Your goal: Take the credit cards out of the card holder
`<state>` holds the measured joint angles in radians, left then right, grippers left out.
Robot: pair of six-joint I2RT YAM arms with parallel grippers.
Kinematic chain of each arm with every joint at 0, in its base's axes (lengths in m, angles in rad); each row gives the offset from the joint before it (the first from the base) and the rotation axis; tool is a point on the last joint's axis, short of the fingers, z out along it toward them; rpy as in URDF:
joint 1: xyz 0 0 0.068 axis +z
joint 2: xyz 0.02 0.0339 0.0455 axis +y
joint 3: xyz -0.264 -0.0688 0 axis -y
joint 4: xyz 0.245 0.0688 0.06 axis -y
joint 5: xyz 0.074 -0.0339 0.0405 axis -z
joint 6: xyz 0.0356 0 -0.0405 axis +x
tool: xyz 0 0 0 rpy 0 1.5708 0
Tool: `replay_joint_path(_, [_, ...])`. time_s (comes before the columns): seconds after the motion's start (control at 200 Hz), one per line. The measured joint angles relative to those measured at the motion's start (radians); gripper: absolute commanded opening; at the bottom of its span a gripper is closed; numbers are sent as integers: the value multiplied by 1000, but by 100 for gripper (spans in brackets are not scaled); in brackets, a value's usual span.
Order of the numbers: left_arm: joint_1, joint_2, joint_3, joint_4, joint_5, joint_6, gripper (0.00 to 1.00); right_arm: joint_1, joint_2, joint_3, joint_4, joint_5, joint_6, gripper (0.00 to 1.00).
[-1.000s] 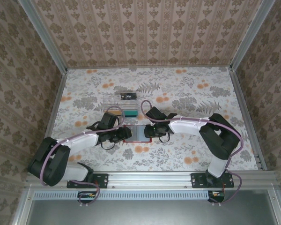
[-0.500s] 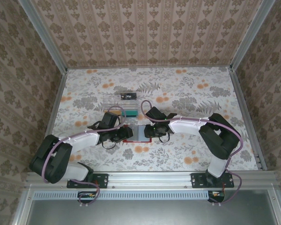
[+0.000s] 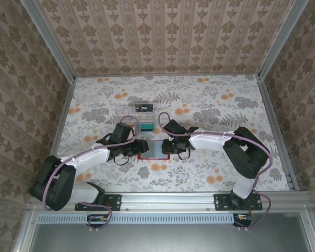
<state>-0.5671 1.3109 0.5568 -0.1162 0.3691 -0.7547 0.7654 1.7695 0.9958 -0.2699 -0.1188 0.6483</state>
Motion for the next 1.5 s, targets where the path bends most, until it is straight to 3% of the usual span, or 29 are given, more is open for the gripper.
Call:
replay_joint_path(0.775, [0,91,-5,76,51,-1,48,-2,0,-1,0,0,6,31])
replay_joint_path(1.17, [-1,106,-15,173,129,-32,50,-2,0,-3,3,0,10,31])
replay_joint_path(1.5, [32,5,-19,84,49,-24,50,-2,0,-5,5,0,10,31])
